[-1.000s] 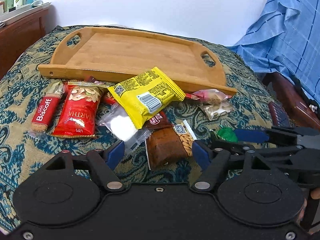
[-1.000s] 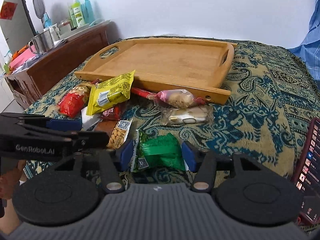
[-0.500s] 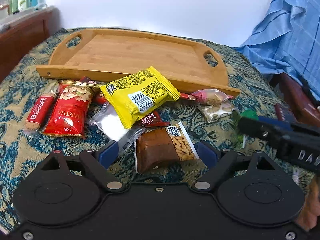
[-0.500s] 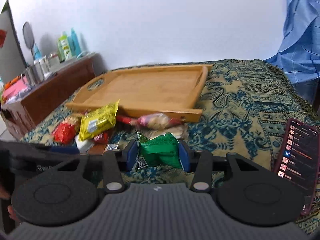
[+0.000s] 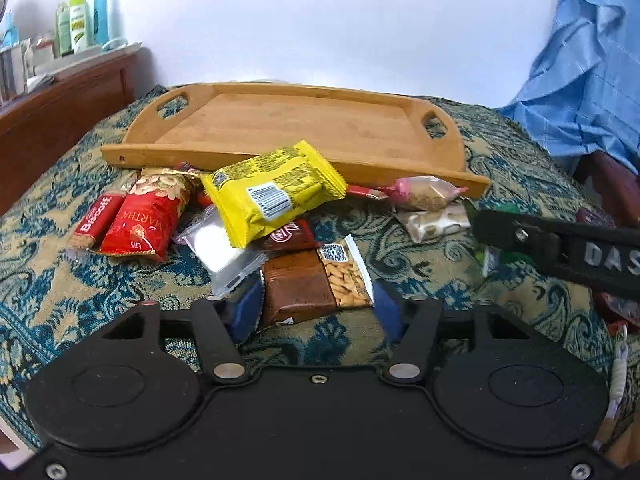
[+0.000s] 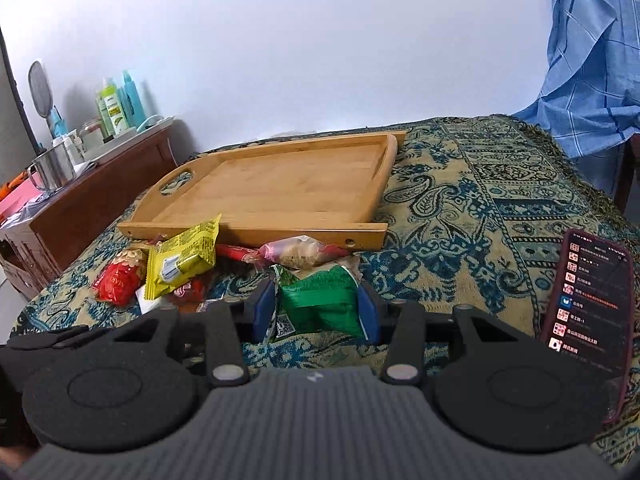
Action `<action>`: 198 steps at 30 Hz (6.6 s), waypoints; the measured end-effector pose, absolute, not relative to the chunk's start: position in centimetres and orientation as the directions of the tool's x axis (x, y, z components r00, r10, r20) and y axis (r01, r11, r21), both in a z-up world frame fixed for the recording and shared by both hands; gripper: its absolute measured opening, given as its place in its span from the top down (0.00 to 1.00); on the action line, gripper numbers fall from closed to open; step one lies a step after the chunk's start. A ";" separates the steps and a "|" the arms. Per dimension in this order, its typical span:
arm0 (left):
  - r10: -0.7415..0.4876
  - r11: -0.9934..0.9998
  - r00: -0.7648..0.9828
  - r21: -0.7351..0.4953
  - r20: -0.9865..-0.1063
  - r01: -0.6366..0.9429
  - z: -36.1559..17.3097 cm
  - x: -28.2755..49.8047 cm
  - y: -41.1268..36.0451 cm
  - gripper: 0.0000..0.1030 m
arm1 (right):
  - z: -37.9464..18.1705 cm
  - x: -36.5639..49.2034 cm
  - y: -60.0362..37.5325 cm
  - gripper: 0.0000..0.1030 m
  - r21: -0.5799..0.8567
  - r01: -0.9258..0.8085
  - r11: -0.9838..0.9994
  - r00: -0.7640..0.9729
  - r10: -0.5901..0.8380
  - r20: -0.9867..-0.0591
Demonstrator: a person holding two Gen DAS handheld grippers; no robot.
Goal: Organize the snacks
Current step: 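Carry both packets onto the wooden tray and open both grippers, then grasp the yellow chip bag with the left gripper while the right grasps the clear packet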
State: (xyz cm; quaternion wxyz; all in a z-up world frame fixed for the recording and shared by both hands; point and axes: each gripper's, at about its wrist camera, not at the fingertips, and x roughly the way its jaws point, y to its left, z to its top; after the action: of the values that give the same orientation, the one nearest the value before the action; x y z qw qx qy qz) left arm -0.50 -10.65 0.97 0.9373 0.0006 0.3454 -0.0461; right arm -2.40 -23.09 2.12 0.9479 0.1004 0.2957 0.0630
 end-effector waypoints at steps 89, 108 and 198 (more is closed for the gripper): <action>-0.120 0.980 0.765 0.048 -0.633 0.193 2.6 16.9 -7.3 0.33 | 2.1 13.5 -23.5 0.29 0.342 -0.037 0.939 0.764 0.247 -0.596; -0.171 0.967 0.789 0.053 -0.590 0.249 4.8 9.5 -5.1 0.08 | 3.9 8.3 -24.0 0.13 0.319 -0.037 0.947 0.837 0.203 -0.507; -0.161 0.970 0.712 0.022 -0.684 0.241 2.2 5.4 -6.2 0.39 | 1.8 0.9 -20.2 0.41 0.009 -0.069 0.998 0.884 0.065 -0.463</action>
State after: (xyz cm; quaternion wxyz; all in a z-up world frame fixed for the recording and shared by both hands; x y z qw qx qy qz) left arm 5.35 -6.21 2.20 0.9235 0.0551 0.3636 -0.1090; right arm 0.87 -20.16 1.84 0.9705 -0.0040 0.2385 0.0343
